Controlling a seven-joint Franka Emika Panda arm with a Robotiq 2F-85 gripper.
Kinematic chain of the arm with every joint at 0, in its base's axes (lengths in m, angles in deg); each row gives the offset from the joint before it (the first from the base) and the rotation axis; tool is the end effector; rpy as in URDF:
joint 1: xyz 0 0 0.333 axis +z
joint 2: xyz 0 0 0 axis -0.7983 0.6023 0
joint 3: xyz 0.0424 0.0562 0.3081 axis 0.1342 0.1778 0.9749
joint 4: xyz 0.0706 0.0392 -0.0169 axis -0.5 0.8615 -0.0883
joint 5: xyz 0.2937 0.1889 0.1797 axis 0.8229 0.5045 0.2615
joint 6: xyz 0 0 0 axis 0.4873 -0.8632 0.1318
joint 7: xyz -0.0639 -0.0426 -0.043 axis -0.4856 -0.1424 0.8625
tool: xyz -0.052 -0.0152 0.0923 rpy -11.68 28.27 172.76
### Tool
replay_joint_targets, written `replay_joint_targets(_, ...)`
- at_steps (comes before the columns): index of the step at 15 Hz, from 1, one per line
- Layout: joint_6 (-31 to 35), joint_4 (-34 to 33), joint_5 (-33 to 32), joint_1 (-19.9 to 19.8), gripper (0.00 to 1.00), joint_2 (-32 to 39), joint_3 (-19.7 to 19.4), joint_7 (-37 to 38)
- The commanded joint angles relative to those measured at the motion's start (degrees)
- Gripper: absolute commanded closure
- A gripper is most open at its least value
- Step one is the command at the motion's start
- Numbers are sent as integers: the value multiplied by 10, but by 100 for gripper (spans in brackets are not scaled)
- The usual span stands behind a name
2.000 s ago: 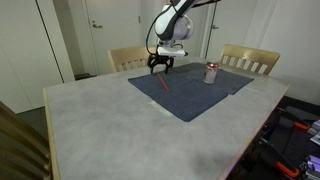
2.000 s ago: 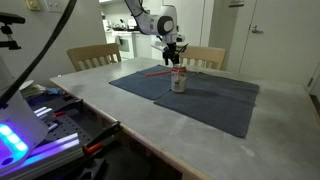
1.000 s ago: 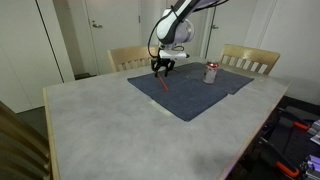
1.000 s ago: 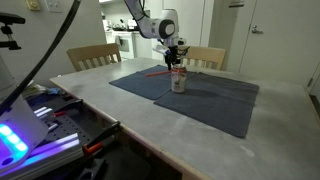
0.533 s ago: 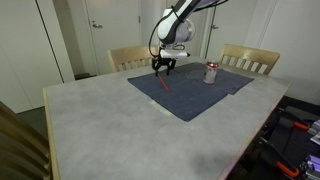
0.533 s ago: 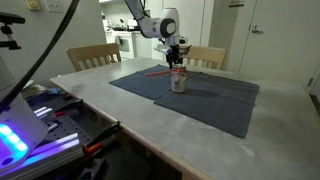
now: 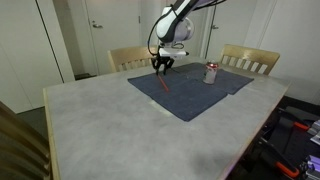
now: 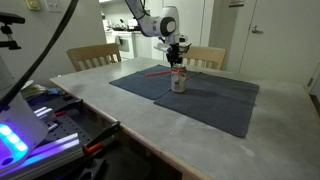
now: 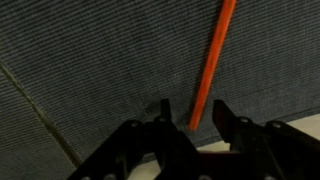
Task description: Pick up the straw from the table and put it in the can.
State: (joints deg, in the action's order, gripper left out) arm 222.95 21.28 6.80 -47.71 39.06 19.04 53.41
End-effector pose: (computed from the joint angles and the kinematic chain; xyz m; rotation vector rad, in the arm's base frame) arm 0.7321 0.0215 0.1564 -3.0671 0.4876 -0.3037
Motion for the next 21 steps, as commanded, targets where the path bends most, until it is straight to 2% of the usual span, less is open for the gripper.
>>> replay_joint_targets(1, -16, -8, -2, 5, 51, 2, 3, 1)
replay_joint_targets(4, -19, -9, -2, 8, 50, 3, 5, 1)
replay_joint_targets(11, -25, -10, 0, 8, 66, 5, 6, 2)
replay_joint_targets(12, -25, -10, 0, 8, 64, 5, 6, 2)
replay_joint_targets(13, -24, -7, 0, 8, 68, 4, 6, 2)
replay_joint_targets(21, -25, -5, 2, 7, 66, 6, 6, 3)
